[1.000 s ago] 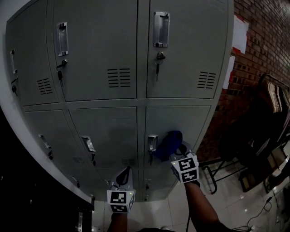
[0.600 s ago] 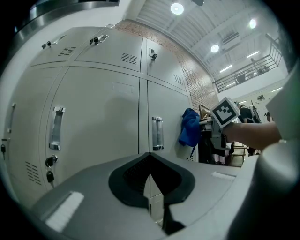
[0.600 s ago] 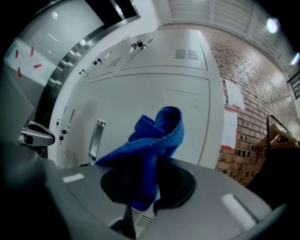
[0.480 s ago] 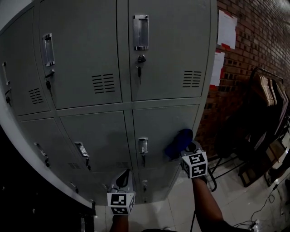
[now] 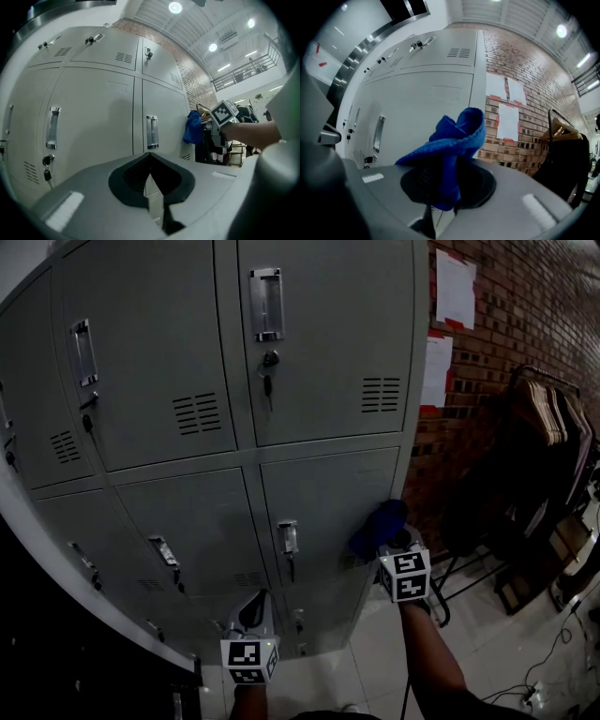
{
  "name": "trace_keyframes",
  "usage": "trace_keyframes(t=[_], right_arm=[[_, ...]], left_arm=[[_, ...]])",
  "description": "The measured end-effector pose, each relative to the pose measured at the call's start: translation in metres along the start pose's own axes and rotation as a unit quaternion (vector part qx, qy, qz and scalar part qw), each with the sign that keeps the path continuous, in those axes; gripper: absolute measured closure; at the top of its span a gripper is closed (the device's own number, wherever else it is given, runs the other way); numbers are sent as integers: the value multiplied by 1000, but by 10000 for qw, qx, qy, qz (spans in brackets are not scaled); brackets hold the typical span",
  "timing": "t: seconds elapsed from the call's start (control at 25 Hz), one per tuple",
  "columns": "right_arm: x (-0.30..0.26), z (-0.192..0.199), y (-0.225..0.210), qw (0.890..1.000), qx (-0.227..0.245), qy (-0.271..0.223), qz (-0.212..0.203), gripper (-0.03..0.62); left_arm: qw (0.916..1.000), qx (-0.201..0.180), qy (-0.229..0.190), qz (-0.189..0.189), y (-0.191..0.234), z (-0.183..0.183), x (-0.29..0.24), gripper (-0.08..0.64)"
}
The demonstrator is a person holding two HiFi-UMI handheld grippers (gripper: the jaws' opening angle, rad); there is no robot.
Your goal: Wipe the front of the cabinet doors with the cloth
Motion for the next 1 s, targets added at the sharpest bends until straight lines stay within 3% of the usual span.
trace_keyframes(t=[0.36,0.68,0.84,1.0], right_arm=[[-7,13,112,9911,833,-69,-1040,520],[-27,9,168,9826,1385,202,-1219,518],[-34,7,177,9856,1298,268,-1046,520],[-34,7,174,9854,1234,271,-1141,520]], left_arm=[[9999,-30,-33,-90,11,-2,10,543],[9995,27,-38,-317,32,1,27,543],[9992,65,-28,-398,42,3,31,543],[9991,82,-46,-416,45,4,30,543]])
Point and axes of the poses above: the fingertips, and each gripper's own axes: x backward along the fingers, y to its left, z out of its underside, the point moved 6 cm from there along x, backward along the fingers, and after that the axes turned 15 degrees about y, right-handed, at the moved point
